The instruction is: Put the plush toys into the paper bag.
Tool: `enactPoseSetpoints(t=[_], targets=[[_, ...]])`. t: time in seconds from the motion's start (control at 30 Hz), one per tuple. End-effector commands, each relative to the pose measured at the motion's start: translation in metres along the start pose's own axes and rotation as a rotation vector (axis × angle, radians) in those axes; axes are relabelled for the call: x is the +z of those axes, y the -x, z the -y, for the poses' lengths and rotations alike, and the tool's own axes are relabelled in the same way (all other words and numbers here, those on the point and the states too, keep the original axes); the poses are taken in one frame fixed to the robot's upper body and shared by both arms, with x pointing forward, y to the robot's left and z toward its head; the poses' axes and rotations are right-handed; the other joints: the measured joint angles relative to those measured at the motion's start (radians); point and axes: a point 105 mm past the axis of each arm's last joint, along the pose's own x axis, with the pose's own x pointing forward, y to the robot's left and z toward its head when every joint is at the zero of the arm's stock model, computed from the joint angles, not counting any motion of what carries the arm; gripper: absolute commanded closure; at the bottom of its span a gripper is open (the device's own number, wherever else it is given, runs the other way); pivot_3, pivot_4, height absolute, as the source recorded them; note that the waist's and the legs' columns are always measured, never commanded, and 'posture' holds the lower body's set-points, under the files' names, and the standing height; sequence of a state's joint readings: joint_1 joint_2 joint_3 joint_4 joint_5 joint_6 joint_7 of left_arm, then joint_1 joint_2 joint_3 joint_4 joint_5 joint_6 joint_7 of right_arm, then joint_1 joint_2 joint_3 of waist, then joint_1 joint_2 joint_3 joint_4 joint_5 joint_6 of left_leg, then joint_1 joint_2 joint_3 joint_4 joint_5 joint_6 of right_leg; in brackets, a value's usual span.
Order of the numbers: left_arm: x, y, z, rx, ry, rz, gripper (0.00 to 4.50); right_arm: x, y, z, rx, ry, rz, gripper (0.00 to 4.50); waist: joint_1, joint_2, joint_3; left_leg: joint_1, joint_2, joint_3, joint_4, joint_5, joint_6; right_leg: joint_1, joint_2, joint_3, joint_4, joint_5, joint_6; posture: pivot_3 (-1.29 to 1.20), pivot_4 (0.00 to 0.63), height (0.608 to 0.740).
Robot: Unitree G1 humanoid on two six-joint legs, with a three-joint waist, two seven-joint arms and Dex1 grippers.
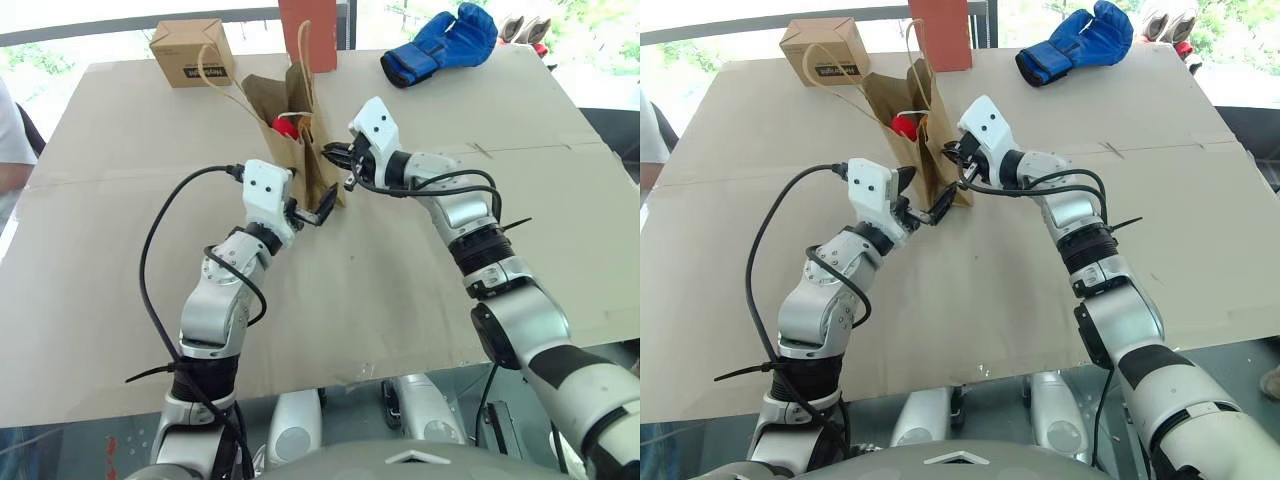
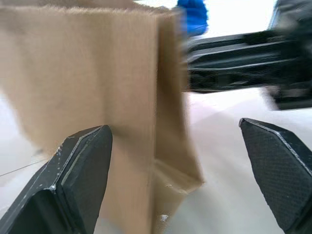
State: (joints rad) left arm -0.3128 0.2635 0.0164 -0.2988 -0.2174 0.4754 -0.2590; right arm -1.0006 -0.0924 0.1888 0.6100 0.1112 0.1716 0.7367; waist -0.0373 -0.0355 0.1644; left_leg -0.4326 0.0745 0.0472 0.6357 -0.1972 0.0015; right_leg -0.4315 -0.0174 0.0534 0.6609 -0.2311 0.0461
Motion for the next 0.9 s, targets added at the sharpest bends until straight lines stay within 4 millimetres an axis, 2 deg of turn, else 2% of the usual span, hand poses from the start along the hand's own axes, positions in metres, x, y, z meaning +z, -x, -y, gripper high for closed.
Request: enactPoseSetpoints(t=[0.03, 0.43, 0.53, 0.57, 0.63, 0.83, 0.9], targets=[[0.006, -0.002, -0.005, 0.067, -0.015, 0.013, 0.00, 0.012, 0.001, 0.000, -0.007, 0.026, 0.032, 4.47, 0.000, 0.000, 0.000, 0.000, 0.000, 0.000, 0.000, 0.000, 0.000, 0.000, 0.000, 0.000, 0.000, 0.000, 0.000, 0.00, 0.150, 0.740], [-0.001, -0.018, 0.007, 0.171, 0.016, 0.026, 0.00, 0.011, 0.002, 0.001, -0.027, 0.008, 0.030, 4.47, 0.001, 0.000, 0.000, 0.000, 0.000, 0.000, 0.000, 0.000, 0.000, 0.000, 0.000, 0.000, 0.000, 0.000, 0.000, 0.00, 0.150, 0.740], [-0.003, -0.021, 0.006, 0.186, 0.037, 0.036, 0.69, 0.012, 0.002, 0.000, -0.029, 0.008, 0.030, 4.50, 0.001, 0.000, 0.000, 0.000, 0.000, 0.000, 0.000, 0.000, 0.000, 0.000, 0.000, 0.000, 0.000, 0.000, 0.000, 0.00, 0.150, 0.740], [-0.004, -0.022, 0.007, 0.185, 0.035, 0.039, 1.32, 0.013, 0.003, 0.000, -0.032, 0.009, 0.031, 4.50, 0.001, 0.000, 0.000, 0.000, 0.000, 0.000, 0.000, 0.000, 0.000, 0.000, 0.000, 0.000, 0.000, 0.000, 0.000, 0.00, 0.150, 0.740], [-0.006, -0.022, 0.005, 0.197, 0.036, 0.043, 1.67, 0.017, 0.007, 0.002, -0.043, 0.012, 0.040, 4.50, 0.001, 0.000, 0.000, 0.000, 0.000, 0.000, 0.000, 0.000, 0.000, 0.000, 0.000, 0.000, 0.000, 0.000, 0.000, 0.00, 0.150, 0.740], [-0.006, -0.017, 0.002, 0.141, -0.004, 0.069, 4.46, 0.025, 0.027, 0.005, -0.090, 0.027, 0.059, 4.50, 0.004, 0.000, 0.000, 0.000, 0.000, 0.000, 0.000, 0.000, 0.000, 0.000, 0.000, 0.000, 0.000, 0.000, 0.000, 0.00, 0.150, 0.740], [-0.005, -0.013, 0.000, 0.093, -0.015, 0.091, 4.46, 0.028, 0.036, 0.004, -0.107, 0.034, 0.065, 4.50, 0.004, 0.000, 0.000, 0.000, 0.000, 0.000, 0.000, 0.000, 0.000, 0.000, 0.000, 0.000, 0.000, 0.000, 0.000, 0.00, 0.150, 0.740]])
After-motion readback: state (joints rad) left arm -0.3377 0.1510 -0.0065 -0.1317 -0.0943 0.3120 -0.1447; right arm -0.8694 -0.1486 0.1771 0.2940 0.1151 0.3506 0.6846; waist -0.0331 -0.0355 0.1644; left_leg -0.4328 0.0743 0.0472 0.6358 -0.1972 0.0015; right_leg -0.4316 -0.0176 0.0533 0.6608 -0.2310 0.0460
